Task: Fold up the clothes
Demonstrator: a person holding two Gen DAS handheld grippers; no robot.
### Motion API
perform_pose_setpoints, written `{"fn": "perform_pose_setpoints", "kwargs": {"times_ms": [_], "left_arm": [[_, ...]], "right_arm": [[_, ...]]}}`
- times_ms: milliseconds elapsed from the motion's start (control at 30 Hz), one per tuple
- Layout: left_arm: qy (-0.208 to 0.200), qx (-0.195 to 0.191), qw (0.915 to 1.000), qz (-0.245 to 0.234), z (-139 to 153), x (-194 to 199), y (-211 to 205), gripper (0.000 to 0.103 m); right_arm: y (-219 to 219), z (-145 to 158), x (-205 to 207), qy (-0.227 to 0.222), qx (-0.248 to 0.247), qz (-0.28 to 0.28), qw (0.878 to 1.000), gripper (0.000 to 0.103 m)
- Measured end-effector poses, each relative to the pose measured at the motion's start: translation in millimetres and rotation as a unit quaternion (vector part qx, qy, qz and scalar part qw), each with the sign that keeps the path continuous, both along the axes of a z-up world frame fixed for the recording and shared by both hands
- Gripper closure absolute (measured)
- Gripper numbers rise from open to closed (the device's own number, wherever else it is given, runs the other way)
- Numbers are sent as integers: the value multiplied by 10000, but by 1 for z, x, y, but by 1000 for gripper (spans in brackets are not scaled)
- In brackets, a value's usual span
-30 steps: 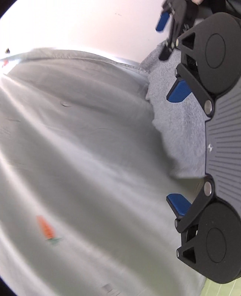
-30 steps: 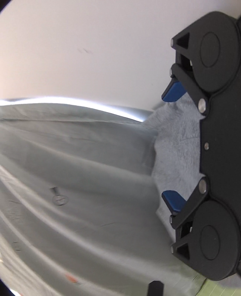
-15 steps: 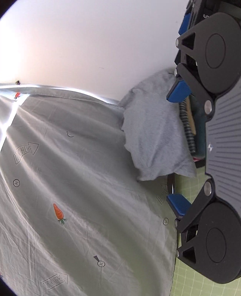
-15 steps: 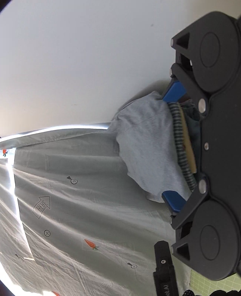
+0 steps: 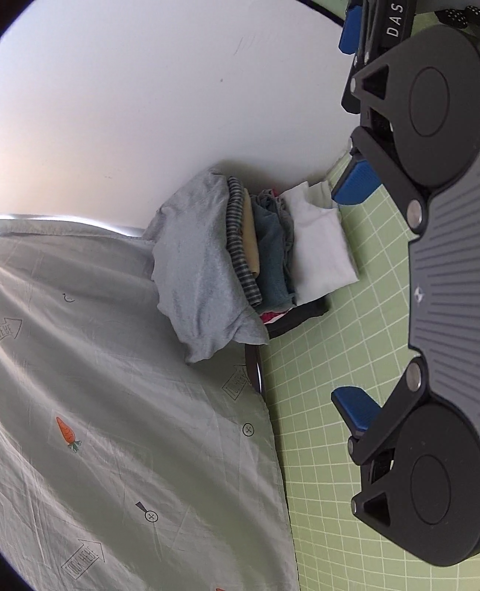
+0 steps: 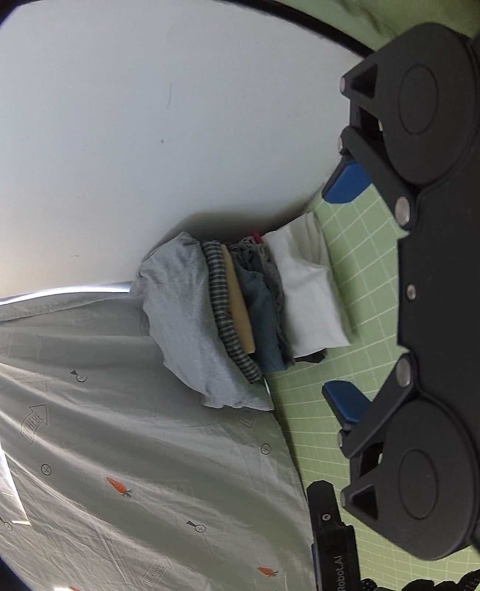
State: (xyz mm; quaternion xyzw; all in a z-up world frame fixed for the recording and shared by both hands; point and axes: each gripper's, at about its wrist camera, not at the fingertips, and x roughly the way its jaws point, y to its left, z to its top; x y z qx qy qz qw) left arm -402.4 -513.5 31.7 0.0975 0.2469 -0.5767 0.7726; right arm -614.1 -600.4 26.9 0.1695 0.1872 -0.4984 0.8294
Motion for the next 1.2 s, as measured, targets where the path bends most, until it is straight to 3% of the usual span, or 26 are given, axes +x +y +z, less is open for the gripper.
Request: {"fn": "perform_pose_setpoints", "kwargs": {"times_ms": [367,1200], "left_arm": [[96,226,9996,-145,-16,-19,18,0],[120,290,9995,-26,-17,-16,19,0]], "right_arm": [[14,-14,-5,170,277,84,9994,0],[13,-13,0,214,180,201,9994,0]]}}
